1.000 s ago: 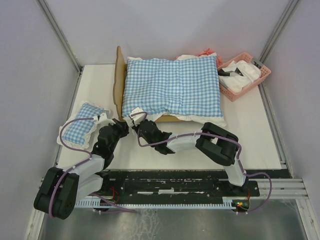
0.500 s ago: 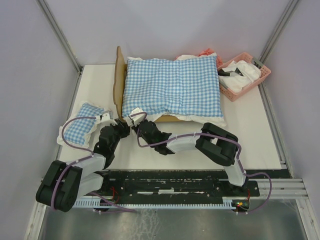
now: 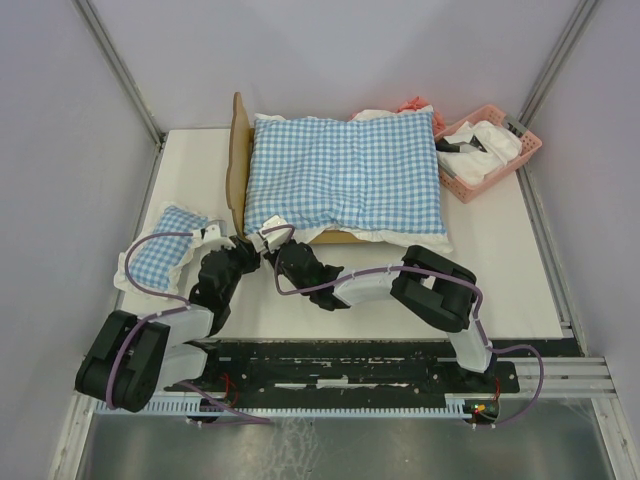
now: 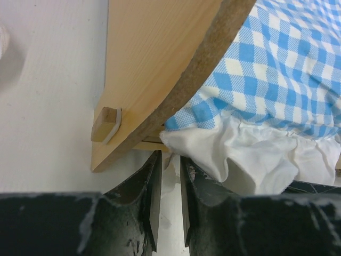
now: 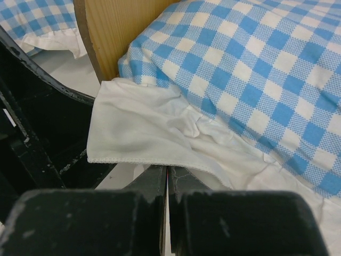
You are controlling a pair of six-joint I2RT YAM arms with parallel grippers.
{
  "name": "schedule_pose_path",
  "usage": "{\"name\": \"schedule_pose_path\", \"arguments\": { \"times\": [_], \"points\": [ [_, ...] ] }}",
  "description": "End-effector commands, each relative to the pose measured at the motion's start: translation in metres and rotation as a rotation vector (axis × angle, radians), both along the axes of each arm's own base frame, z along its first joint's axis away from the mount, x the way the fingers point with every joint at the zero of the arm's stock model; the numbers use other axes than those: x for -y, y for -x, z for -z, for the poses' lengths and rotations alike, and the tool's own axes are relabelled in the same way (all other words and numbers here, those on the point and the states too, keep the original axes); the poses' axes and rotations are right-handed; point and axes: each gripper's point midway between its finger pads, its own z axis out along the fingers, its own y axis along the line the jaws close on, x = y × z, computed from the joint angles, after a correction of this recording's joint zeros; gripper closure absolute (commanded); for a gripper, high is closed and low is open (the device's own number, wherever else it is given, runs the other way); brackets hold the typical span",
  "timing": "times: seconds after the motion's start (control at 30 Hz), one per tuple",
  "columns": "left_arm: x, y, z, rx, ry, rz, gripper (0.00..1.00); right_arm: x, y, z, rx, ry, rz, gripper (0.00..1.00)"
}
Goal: Set up the pet bed
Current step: Tie the ropes to the bed frame.
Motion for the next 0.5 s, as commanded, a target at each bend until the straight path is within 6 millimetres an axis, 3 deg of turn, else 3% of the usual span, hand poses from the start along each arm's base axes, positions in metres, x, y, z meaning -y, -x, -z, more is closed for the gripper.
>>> {"name": "schedule_pose_path", "arguments": {
  "times": [0.0,0.07,0.23,0.47],
  "points": [
    [0.004,-0.013,-0.031,0.122,-0.005,0.018,0.74,-0.003,-0.002,-0.021,0.04,-0.057,0.012,0.98],
    [0.005,-0.013,-0.031,0.122,-0.002,0.02,0.77,-0.003,-0.003,-0.021,0.042,-0.055,0.014,0.98],
    [0.007,-0.012,-0.026,0.082,0.032,0.016,0.97,-0.003,-0.005,-0.021,0.058,-0.039,0.02,0.98],
    [0.004,-0.005,-0.017,0.018,0.093,-0.02,0.97,-0.01,-0.009,-0.023,0.082,-0.029,0.014,0.98]
  ]
}}
